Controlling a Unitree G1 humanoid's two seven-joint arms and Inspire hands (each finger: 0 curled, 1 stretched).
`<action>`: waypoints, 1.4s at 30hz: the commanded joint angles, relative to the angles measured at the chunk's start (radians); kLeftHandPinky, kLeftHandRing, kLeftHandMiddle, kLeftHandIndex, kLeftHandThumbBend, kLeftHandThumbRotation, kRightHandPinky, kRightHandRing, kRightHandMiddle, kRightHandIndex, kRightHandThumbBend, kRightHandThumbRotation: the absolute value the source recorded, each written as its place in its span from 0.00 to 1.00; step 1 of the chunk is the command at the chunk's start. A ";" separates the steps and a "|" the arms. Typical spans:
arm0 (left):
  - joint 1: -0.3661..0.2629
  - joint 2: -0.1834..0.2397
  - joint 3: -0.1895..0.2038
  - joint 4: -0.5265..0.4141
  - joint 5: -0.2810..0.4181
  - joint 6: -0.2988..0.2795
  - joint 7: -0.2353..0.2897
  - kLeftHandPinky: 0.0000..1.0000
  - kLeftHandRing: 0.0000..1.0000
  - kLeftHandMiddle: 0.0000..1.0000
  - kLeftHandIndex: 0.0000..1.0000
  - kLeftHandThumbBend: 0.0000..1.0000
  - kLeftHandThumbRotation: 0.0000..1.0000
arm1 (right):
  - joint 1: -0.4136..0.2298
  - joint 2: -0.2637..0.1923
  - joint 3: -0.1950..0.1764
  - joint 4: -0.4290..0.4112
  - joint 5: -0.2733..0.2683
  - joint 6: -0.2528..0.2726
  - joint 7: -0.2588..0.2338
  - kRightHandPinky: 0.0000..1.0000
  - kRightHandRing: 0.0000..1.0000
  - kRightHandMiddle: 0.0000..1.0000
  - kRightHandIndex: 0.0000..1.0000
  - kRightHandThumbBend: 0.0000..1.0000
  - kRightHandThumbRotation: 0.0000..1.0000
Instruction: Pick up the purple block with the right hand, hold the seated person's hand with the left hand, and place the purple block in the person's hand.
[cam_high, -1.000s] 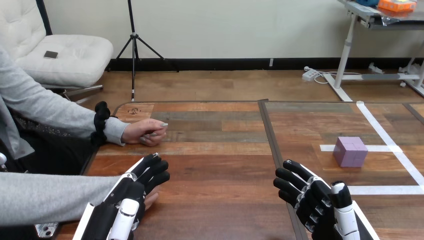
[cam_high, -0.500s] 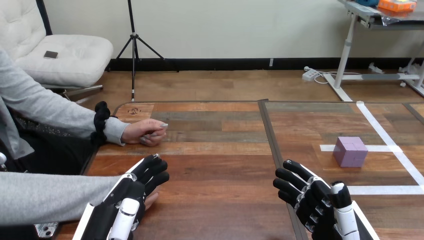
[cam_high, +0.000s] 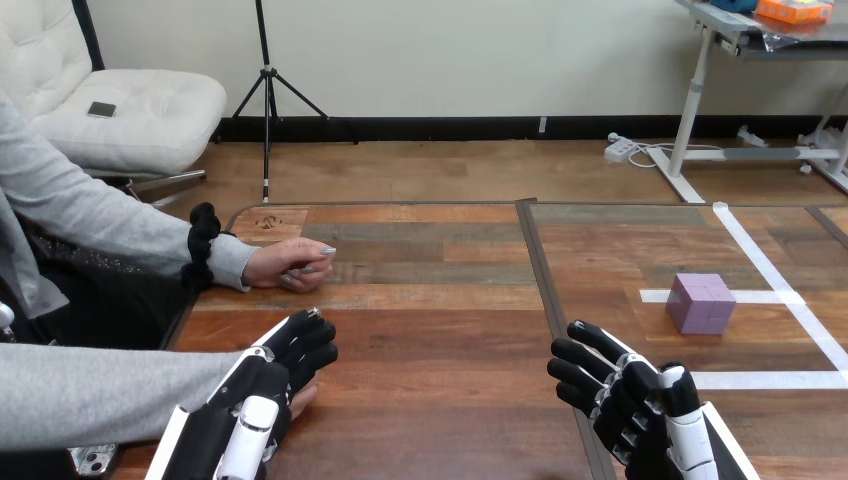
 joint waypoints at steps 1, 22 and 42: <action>-0.054 -0.015 -0.003 -0.035 0.005 -0.021 0.000 0.92 0.85 0.85 0.84 0.47 0.86 | -0.050 -0.012 -0.001 -0.060 0.009 0.009 -0.002 0.91 0.87 0.86 0.86 0.75 0.91; -0.074 -0.017 -0.001 -0.018 0.024 -0.027 0.009 0.83 0.82 0.82 0.81 0.48 0.89 | -0.219 -0.090 -0.107 0.021 0.025 0.018 -0.002 0.84 0.84 0.84 0.83 0.72 0.79; -0.084 -0.009 -0.002 -0.021 0.008 -0.006 -0.002 0.79 0.83 0.82 0.80 0.48 0.90 | -0.491 -0.196 -0.192 0.270 0.029 0.075 0.013 0.95 0.91 0.87 0.87 0.67 0.88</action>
